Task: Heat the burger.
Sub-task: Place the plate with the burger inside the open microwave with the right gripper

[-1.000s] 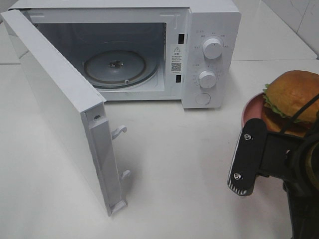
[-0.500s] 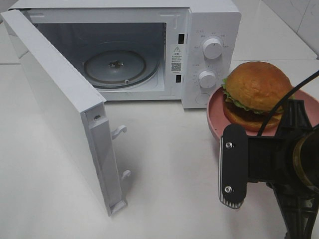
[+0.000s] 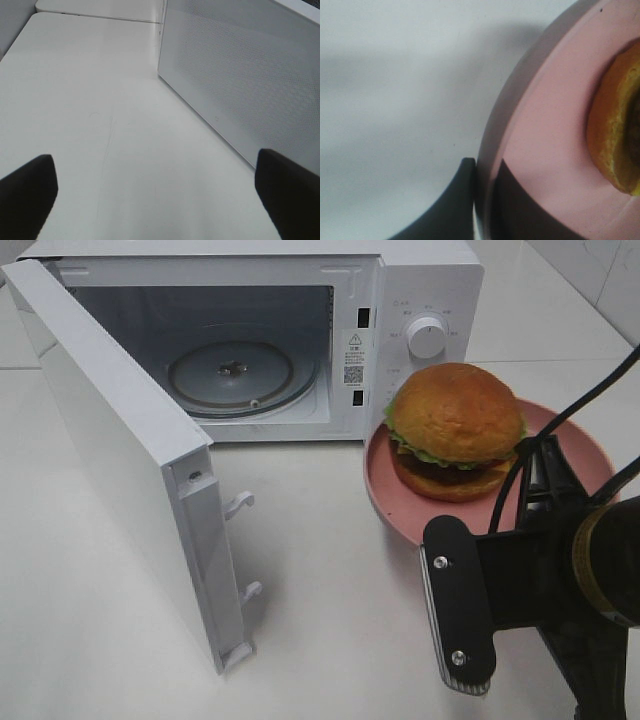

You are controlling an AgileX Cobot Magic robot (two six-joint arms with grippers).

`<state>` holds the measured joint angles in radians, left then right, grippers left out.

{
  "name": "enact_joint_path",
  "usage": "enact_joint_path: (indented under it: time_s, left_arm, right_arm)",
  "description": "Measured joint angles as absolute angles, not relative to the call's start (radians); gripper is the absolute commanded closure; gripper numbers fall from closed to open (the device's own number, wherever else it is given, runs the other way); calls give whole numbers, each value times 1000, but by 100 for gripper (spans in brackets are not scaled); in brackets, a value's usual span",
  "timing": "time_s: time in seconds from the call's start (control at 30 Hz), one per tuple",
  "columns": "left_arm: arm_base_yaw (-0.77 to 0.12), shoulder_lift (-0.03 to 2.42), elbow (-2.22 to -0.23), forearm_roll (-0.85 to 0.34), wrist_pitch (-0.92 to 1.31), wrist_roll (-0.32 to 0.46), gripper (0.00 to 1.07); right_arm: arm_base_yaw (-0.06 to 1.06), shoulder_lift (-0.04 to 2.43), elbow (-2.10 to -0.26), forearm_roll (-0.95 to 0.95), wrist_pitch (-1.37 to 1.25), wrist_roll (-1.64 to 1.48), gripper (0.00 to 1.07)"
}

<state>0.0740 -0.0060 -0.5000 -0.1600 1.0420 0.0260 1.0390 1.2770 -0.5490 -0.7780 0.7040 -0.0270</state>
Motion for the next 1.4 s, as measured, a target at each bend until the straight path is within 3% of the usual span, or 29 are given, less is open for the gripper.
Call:
enact_joint_path:
  time_s: [0.3,0.57,0.97,1.4]
  left_arm:
    - [74,-6,-500,-160,1042,26,6]
    - [74,-6,-500,-160,1042,26,6]
    - [74,-6,-500,-160,1042,26,6]
    - [74,-6,-500,-160,1042,26,6]
  right_arm:
    - [1033,1278,-549,-778,592,-170,107]
    - [928,1279,-547,-707,479,-368,107]
    - [761,1279,-546,-434,356,-871,107]
    - [658,1280,-546,-149,353,-1351,107]
